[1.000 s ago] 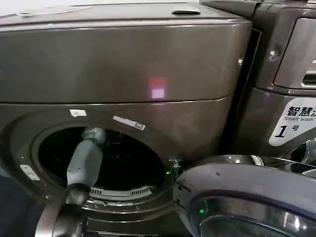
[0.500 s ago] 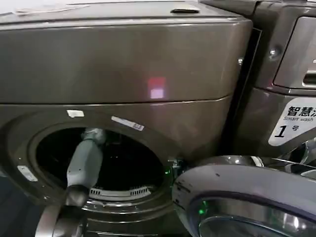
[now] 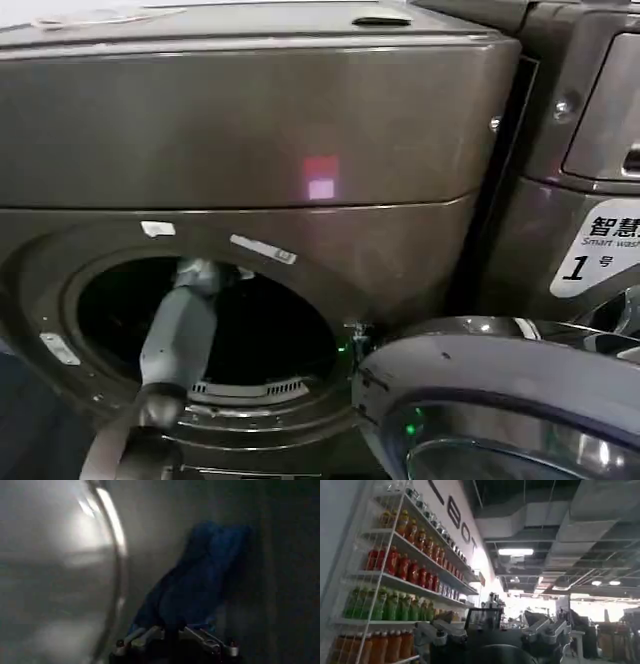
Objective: Grasp the clothes from the dryer.
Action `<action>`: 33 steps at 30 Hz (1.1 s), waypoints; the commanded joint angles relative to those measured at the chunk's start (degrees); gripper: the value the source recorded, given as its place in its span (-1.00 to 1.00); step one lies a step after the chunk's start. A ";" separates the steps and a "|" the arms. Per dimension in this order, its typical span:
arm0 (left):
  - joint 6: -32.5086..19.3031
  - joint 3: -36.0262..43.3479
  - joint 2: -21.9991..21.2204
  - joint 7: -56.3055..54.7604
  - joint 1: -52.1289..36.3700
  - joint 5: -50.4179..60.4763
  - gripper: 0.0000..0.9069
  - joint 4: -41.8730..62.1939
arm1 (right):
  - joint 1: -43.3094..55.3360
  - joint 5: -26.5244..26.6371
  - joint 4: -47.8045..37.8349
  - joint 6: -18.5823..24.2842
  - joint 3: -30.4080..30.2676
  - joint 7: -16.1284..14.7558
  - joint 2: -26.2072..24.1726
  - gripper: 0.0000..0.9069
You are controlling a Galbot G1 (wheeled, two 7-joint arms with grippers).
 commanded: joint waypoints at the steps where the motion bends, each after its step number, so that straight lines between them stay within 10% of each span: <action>1: 12.42 0.07 -2.87 -29.71 1.45 -22.87 -1.00 -4.26 | -0.54 0.10 0.96 2.50 -0.07 -0.38 0.55 1.00; 14: 20.06 -0.63 -5.03 -50.30 4.02 -52.45 -1.00 -12.35 | -0.30 -0.98 -0.61 4.11 0.18 2.92 0.86 1.00; 33: 18.95 -0.72 -5.72 -55.19 4.64 -54.16 -1.00 -12.19 | -2.38 -1.68 -3.10 4.64 2.83 4.69 0.94 1.00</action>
